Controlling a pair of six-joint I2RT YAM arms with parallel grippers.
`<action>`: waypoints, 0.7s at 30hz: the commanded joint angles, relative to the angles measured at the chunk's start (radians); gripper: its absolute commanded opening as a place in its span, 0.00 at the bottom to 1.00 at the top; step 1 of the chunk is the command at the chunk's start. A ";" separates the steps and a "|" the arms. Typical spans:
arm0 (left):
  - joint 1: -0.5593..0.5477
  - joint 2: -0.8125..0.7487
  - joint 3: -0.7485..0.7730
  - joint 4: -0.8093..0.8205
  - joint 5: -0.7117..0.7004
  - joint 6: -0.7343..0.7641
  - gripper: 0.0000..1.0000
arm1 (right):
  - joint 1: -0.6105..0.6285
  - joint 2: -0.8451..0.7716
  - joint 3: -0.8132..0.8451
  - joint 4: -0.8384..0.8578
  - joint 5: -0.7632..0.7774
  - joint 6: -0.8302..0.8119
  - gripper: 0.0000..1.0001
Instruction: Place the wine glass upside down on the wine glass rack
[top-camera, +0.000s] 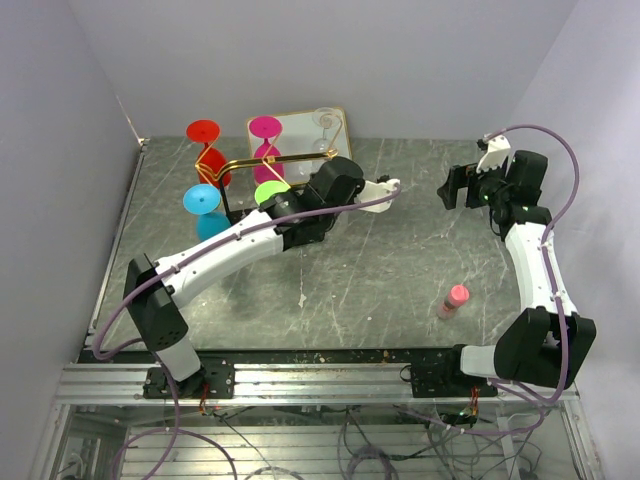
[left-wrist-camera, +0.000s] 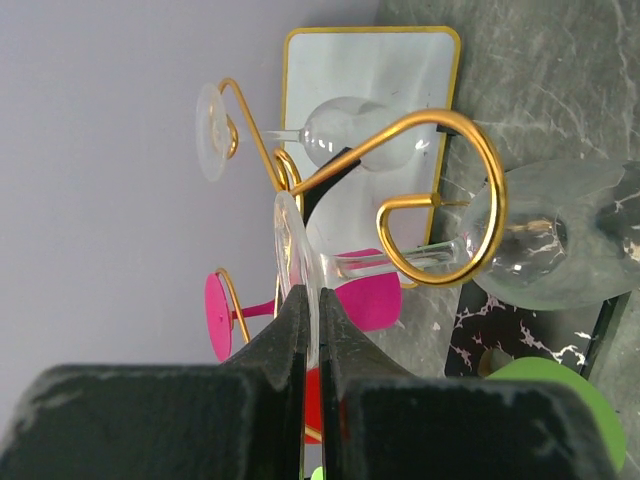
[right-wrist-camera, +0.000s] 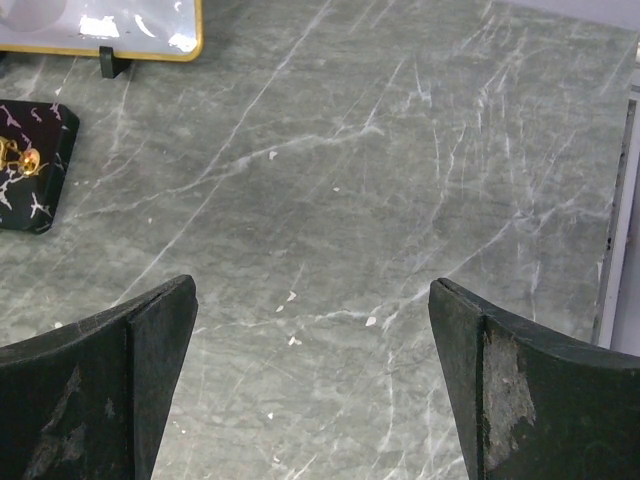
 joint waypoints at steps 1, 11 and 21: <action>-0.013 0.019 0.074 0.079 -0.054 -0.020 0.07 | -0.015 -0.030 -0.009 0.012 -0.029 -0.003 1.00; -0.040 0.068 0.115 0.092 -0.092 -0.034 0.07 | -0.020 -0.033 -0.009 0.008 -0.049 -0.004 1.00; -0.056 0.092 0.140 0.103 -0.104 -0.047 0.07 | -0.023 -0.029 -0.012 0.006 -0.061 -0.006 1.00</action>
